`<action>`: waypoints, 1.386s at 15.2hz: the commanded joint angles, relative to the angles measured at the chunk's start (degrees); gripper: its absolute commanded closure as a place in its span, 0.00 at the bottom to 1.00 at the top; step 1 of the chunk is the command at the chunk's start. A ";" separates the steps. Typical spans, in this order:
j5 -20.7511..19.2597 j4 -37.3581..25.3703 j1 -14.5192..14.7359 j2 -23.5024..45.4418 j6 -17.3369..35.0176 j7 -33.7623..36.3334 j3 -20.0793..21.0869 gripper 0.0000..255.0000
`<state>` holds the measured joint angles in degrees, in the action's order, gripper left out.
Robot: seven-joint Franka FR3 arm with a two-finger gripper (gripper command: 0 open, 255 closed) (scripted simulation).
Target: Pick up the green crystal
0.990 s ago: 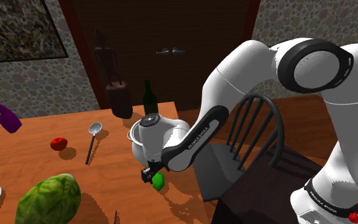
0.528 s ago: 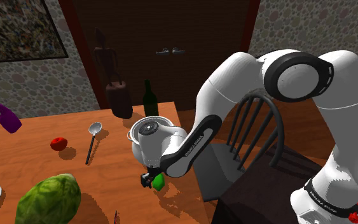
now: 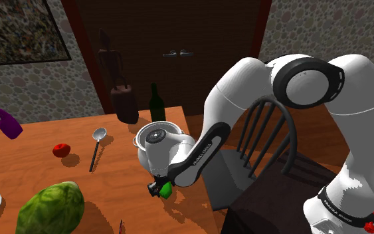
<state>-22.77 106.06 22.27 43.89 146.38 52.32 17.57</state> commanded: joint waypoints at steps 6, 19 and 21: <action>0.42 0.57 -0.33 -1.32 -0.76 -0.19 0.50 1.00; 3.73 2.66 -2.77 -9.38 -6.70 -2.31 3.77 1.00; 3.78 2.68 -2.79 -9.47 -6.77 -2.34 3.80 1.00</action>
